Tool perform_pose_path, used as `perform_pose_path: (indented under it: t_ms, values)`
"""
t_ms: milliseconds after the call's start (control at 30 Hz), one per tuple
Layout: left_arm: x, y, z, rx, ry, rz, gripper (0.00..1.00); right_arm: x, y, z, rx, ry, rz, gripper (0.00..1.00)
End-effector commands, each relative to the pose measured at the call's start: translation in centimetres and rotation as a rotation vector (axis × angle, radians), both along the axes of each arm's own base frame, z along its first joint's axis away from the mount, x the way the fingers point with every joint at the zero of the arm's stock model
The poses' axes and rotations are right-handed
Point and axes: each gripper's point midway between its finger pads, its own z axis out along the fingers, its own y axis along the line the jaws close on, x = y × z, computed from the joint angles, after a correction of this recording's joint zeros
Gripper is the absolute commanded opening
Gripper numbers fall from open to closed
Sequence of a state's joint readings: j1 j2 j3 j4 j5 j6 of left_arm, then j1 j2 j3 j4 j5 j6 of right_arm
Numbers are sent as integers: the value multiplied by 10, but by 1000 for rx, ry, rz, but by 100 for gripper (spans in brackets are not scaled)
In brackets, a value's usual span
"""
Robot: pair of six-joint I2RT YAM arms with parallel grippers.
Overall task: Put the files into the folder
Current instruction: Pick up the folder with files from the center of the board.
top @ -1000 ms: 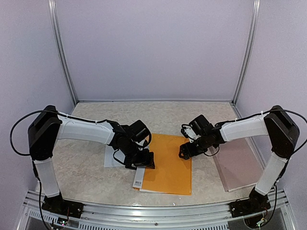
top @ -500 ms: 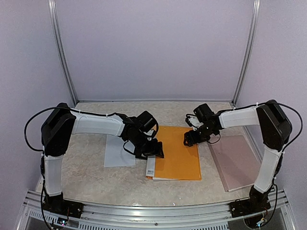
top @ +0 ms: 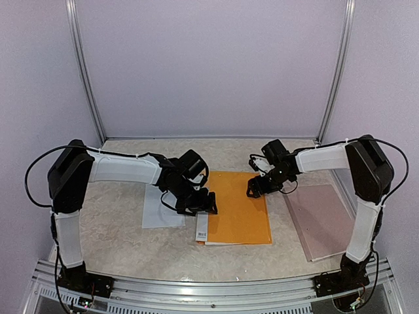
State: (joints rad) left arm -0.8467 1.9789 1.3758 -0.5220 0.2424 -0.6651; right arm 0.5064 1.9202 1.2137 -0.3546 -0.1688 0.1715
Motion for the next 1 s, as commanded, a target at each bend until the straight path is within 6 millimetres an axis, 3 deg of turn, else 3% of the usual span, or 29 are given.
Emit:
perform_pose_path:
  t_ms: [0,233,500,767,967]
  values:
    - [-4,1,19,-33,-74,-43,84,-1,9,15,103,8,28,76]
    - [-7,-3,7,-35,-47,-34,82,-1,12,14,180,29,-20,73]
    - [-13,-5,-8,-35,-22,-26,82,-8,22,35,403,40,-86,67]
    - [-17,-5,-14,-40,-15,-26,82,-13,36,74,579,35,-91,59]
    - [-17,-2,2,-56,-41,-28,84,-16,40,115,658,-3,-70,53]
